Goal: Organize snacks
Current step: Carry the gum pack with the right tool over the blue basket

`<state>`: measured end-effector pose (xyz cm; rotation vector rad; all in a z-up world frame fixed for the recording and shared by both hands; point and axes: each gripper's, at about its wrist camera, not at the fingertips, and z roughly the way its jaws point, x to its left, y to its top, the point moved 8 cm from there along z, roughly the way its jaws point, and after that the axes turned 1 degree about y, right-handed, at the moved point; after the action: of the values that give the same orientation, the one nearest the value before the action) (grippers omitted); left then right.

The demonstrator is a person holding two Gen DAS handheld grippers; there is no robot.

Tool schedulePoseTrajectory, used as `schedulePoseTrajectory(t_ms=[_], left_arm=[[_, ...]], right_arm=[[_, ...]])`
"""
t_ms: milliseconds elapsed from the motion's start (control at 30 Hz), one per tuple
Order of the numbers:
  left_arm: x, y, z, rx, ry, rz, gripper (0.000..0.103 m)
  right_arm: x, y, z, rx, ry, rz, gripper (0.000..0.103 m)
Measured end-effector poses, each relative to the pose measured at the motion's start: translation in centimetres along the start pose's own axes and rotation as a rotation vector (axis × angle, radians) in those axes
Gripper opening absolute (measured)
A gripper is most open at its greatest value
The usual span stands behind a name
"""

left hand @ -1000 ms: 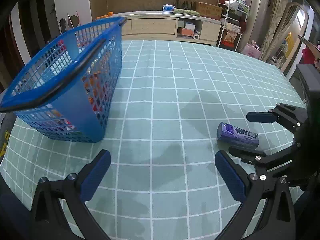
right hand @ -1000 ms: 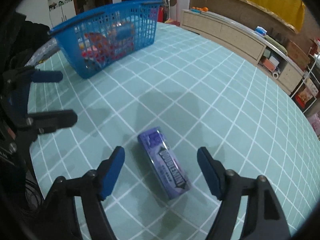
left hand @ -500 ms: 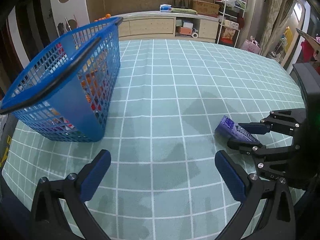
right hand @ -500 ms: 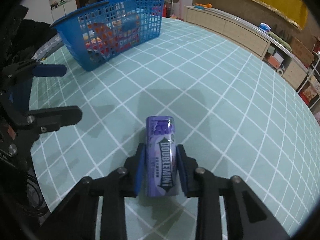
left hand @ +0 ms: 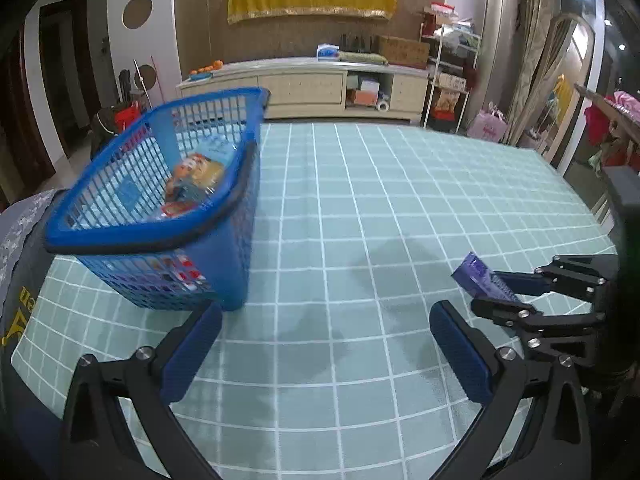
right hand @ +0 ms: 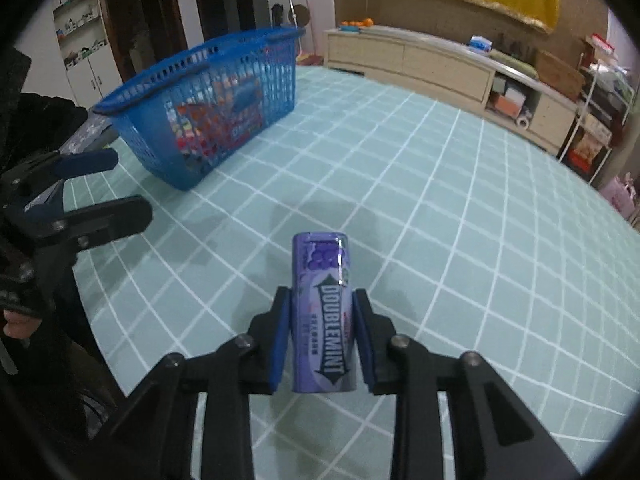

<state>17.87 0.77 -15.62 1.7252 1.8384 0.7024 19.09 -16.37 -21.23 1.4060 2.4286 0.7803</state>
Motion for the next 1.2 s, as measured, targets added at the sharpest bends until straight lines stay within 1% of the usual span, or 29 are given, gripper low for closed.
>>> schedulePoseTrajectory(t_ms=[100, 167, 333, 467, 633, 667, 767, 900, 1033, 1200], left_arm=[[0.9, 0.7, -1.4, -0.039, -0.011, -0.007, 0.103], [1.7, 1.2, -2.2, -0.054, -0.018, -0.010, 0.103], [3.3, 2.7, -4.3, -0.081, -0.031, 0.004, 0.103], [4.6, 4.4, -6.0, -0.110, -0.042, 0.009, 0.103], [7.2, 6.8, -8.1, -0.141, -0.026, 0.031, 0.103], [7.5, 7.2, -8.3, -0.142, -0.024, 0.038, 0.103], [9.4, 8.7, -9.6, -0.169, 0.015, 0.065, 0.103], [12.0, 10.8, -10.6, -0.181, 0.025, 0.057, 0.103], [14.5, 12.6, -10.8, -0.188, 0.060, 0.061, 0.103], [17.1, 13.3, -9.5, -0.159, 0.088, 0.064, 0.103]], right_arm=[[1.0, 1.7, -2.2, -0.037, -0.003, 0.011, 0.034], [1.7, 2.8, -3.4, -0.056, -0.017, 0.005, 0.034], [3.9, 6.0, -6.1, -0.113, -0.015, -0.005, 0.034], [6.0, 8.5, -7.6, -0.146, -0.019, -0.025, 0.035], [7.9, 11.5, -8.7, -0.182, 0.002, -0.028, 0.035], [8.2, 12.1, -8.8, -0.183, 0.006, -0.037, 0.035], [9.3, 14.0, -9.1, -0.186, 0.008, -0.060, 0.035], [10.6, 16.7, -9.3, -0.199, 0.038, -0.059, 0.035], [12.0, 19.2, -8.7, -0.202, 0.057, -0.051, 0.035], [13.0, 21.5, -6.1, -0.166, 0.084, -0.025, 0.035]])
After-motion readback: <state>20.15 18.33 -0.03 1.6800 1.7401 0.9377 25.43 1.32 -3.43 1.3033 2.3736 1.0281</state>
